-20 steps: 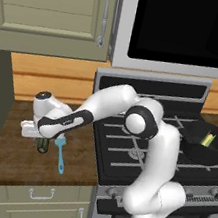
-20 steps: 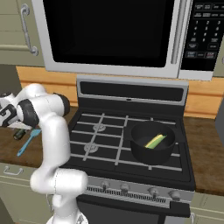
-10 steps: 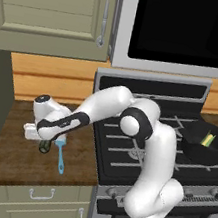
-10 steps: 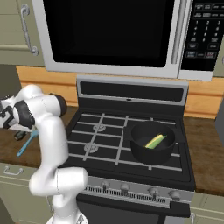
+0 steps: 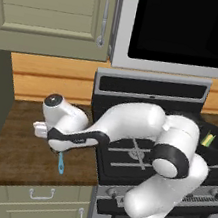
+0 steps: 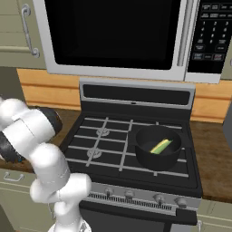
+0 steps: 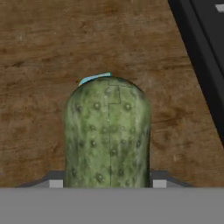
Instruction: Put the corn and cucumber in the pot. Retrieve the spatula and lightly stir the vegetables in the pot.
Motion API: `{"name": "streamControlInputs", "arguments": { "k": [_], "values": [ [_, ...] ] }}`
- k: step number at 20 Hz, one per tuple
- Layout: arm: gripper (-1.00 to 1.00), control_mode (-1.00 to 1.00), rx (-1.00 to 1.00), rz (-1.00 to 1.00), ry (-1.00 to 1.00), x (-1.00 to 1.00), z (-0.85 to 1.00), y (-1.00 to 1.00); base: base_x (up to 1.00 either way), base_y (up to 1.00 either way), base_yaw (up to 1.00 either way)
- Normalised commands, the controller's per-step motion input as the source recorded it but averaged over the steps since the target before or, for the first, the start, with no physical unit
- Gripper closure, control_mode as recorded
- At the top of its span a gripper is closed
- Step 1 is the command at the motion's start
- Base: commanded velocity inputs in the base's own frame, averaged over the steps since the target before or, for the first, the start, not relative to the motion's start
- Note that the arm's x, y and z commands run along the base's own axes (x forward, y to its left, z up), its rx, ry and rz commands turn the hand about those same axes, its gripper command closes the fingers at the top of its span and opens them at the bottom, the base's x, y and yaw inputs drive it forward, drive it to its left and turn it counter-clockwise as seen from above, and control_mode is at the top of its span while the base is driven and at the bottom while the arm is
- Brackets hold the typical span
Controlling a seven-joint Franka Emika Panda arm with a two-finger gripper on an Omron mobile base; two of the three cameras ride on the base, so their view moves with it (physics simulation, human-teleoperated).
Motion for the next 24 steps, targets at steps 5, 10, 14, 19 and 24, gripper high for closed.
{"name": "streamControlInputs", "arguments": {
  "k": [5, 10, 14, 19, 24],
  "values": [
    [1.0, -1.0, 0.14, 0.0, -0.17, -0.73, 0.71, -1.0, 0.0, 0.0, 0.0],
    [1.0, -1.0, 0.14, -0.06, -0.03, -0.22, 0.72, -1.0, 0.0, 0.0, 0.0],
    [1.0, -1.0, 0.11, -0.1, 0.0, -0.02, 0.74, -1.0, 0.0, 0.0, 0.0],
    [1.0, -1.0, 0.03, -0.13, 0.0, 0.0, 0.41, -1.0, 0.0, 0.0, 0.0],
    [1.0, -1.0, 0.0, -0.2, 0.0, 0.1, 0.17, -1.0, 0.0, 0.0, 0.0]
  ]
}}
